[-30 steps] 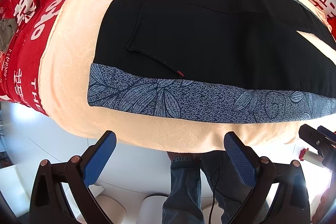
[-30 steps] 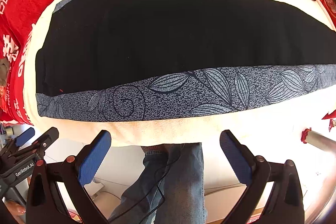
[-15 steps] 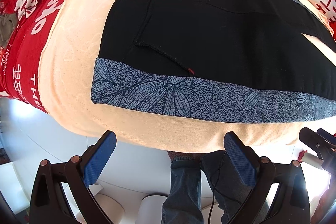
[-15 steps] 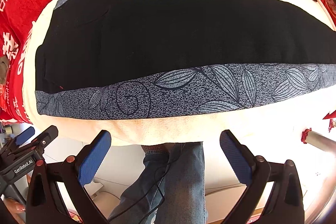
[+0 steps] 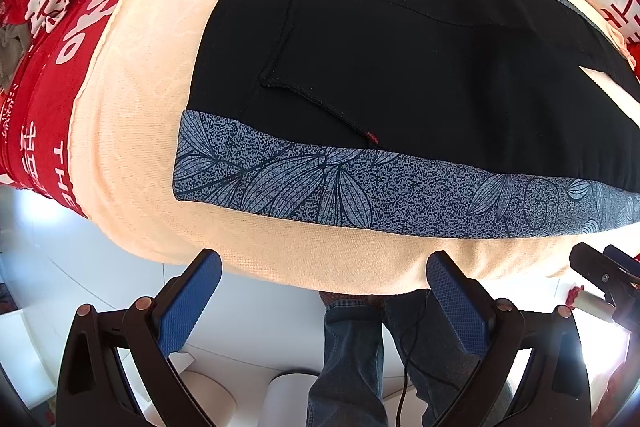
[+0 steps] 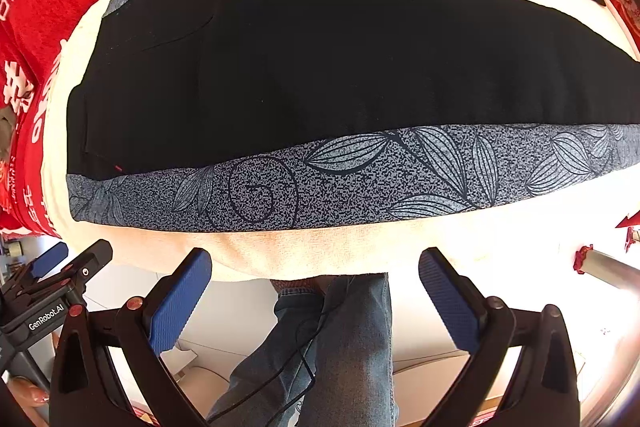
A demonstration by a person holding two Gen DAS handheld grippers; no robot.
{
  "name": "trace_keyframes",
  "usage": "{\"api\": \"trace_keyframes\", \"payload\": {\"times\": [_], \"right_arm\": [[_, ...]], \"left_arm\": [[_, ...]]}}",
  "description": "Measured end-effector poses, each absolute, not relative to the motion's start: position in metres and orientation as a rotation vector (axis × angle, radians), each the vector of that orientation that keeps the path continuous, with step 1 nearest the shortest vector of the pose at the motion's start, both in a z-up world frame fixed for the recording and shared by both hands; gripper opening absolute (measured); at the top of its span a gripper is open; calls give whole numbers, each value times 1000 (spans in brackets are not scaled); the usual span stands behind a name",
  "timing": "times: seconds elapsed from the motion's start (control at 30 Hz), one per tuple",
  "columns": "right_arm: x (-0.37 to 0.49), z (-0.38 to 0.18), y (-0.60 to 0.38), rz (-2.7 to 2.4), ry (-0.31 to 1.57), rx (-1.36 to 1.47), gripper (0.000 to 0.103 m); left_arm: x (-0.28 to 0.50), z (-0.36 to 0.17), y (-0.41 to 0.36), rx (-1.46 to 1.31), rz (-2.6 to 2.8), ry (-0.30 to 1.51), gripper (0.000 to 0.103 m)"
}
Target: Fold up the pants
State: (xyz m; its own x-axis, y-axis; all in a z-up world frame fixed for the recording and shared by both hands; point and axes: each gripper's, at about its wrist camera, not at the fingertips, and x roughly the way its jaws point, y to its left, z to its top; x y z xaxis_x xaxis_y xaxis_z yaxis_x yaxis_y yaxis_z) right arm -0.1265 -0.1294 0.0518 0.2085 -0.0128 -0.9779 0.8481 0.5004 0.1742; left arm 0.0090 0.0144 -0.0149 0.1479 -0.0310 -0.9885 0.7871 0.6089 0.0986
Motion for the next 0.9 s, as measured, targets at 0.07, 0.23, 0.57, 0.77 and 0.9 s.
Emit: {"api": "trace_keyframes", "payload": {"times": [0.07,0.23,0.57,0.77,0.9], "right_arm": [[-128,52,-129,-716,1219,871,103],[-130,56,-132,-667,1156,925,103],[-135,-1,-131,-224,822,1427,56],[-127,-46,-130,-175,707,1577,56],[-119,-51,-136,-133,616,1646,41]], "left_arm": [[10,-15,13,714,-683,1288,103],[17,-10,16,624,-731,1310,103],[43,-14,29,411,-860,1416,103],[52,-30,37,312,-890,1478,103],[50,-45,38,280,-930,1535,103]]}}
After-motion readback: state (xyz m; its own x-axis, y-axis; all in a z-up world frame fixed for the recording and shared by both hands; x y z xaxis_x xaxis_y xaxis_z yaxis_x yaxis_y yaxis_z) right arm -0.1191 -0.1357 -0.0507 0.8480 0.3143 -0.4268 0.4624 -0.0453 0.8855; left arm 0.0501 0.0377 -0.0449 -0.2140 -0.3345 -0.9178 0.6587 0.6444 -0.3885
